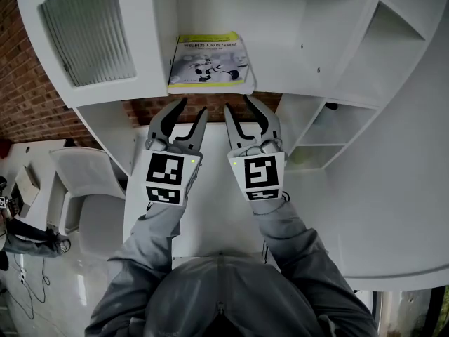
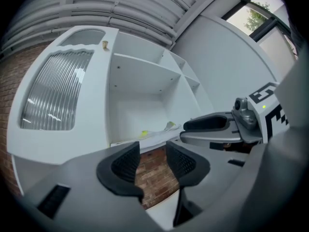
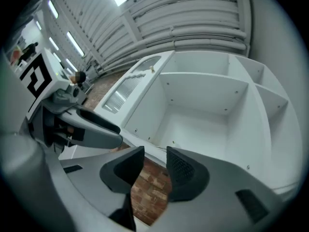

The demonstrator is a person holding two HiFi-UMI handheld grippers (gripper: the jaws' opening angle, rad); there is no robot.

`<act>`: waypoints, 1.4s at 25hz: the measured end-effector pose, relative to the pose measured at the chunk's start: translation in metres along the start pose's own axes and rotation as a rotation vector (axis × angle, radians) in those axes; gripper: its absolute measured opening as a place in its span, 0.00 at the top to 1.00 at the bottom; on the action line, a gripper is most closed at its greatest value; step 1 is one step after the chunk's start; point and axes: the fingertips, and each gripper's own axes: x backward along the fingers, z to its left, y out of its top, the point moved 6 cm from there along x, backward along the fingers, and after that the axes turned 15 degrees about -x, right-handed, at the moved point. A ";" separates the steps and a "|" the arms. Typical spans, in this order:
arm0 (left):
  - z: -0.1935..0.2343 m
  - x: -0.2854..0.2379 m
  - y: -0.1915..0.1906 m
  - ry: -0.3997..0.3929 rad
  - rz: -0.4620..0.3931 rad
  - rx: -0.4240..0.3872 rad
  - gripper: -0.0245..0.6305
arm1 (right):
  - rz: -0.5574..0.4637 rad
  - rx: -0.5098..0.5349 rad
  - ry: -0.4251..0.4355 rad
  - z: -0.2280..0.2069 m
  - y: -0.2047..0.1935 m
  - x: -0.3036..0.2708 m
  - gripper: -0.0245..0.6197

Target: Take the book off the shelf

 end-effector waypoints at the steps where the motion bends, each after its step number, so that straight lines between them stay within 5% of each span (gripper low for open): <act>1: 0.002 -0.001 0.000 0.001 0.005 -0.003 0.71 | 0.017 0.055 0.005 0.001 0.001 -0.003 0.73; 8: 0.010 -0.004 -0.003 -0.002 0.043 -0.012 0.69 | 0.105 0.456 0.034 0.004 0.009 -0.020 0.68; 21: 0.009 -0.004 -0.007 -0.021 0.071 -0.011 0.69 | 0.299 0.966 0.188 0.013 0.004 -0.046 0.68; 25: 0.006 -0.004 -0.008 -0.031 0.079 -0.002 0.69 | 0.350 1.020 0.198 0.014 -0.004 -0.056 0.69; 27: 0.003 -0.003 -0.010 -0.033 0.084 0.004 0.69 | 0.334 1.019 0.181 0.014 -0.004 -0.057 0.82; 35: -0.011 0.006 -0.012 -0.057 0.091 0.020 0.68 | 0.305 0.975 0.181 0.014 0.000 -0.035 0.83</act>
